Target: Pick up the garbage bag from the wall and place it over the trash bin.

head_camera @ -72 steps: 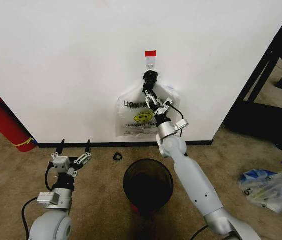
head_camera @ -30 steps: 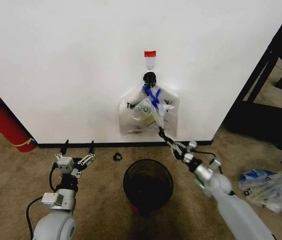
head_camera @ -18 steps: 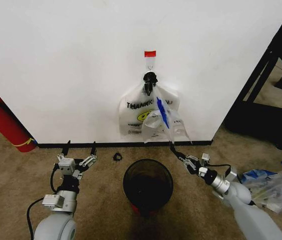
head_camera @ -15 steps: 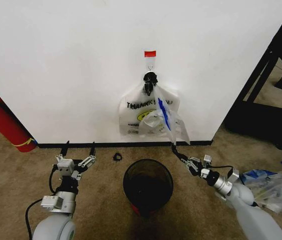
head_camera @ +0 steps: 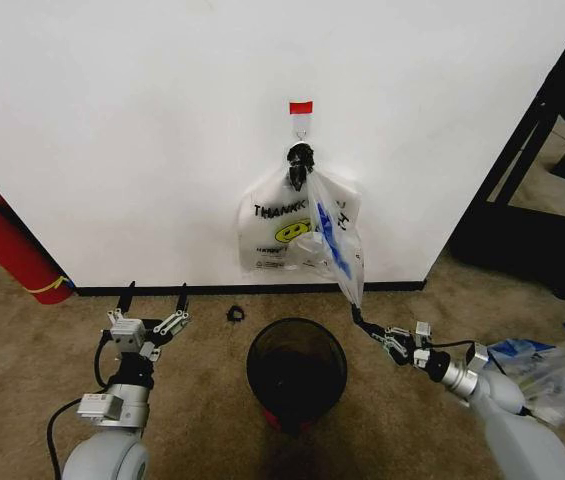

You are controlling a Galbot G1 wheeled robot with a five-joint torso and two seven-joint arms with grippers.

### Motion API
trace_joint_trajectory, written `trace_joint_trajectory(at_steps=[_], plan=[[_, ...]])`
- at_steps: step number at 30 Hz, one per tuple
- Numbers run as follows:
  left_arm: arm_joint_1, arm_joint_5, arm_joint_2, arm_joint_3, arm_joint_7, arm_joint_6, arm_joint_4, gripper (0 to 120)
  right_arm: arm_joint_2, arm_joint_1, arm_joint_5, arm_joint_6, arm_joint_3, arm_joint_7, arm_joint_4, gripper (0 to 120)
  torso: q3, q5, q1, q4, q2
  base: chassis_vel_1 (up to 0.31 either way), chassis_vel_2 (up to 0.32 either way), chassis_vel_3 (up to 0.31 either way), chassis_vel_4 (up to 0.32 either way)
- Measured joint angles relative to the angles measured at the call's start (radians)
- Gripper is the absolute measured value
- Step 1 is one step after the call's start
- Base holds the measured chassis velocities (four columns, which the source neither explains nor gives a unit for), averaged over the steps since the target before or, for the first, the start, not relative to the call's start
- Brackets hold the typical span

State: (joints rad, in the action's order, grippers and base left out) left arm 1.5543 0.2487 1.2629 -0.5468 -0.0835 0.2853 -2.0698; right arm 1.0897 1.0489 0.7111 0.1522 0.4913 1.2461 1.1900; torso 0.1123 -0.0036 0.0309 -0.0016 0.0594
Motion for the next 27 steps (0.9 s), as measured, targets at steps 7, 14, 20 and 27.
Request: trace_joint_trajectory(at_steps=[7,14,20,27], plan=[[-0.013,0.000,-0.003,0.013,0.000,-0.001,0.010,100,-0.003,-0.001,0.087,0.032,0.002,0.023,0.041,0,0.000,0.0001,0.000,0.0001,0.000,0.000,0.000,0.000,0.000],[-0.033,0.000,-0.014,0.020,0.001,-0.003,0.021,100,-0.041,-0.021,0.123,0.018,0.058,0.272,0.064,22,0.000,0.0000,0.000,0.0000,0.000,0.000,0.000,0.000,0.000],[-0.038,-0.003,-0.011,0.031,0.001,0.003,0.038,100,-0.077,-0.037,0.152,0.022,0.072,0.264,0.102,44,0.000,0.0000,0.000,-0.0003,0.000,0.000,0.000,0.000,0.000],[-0.056,-0.005,-0.009,0.042,0.002,0.008,0.062,100,-0.067,-0.050,0.080,0.223,-0.127,-0.408,0.229,69,0.000,-0.0002,0.000,-0.0001,0.000,0.000,0.000,0.000,0.000]])
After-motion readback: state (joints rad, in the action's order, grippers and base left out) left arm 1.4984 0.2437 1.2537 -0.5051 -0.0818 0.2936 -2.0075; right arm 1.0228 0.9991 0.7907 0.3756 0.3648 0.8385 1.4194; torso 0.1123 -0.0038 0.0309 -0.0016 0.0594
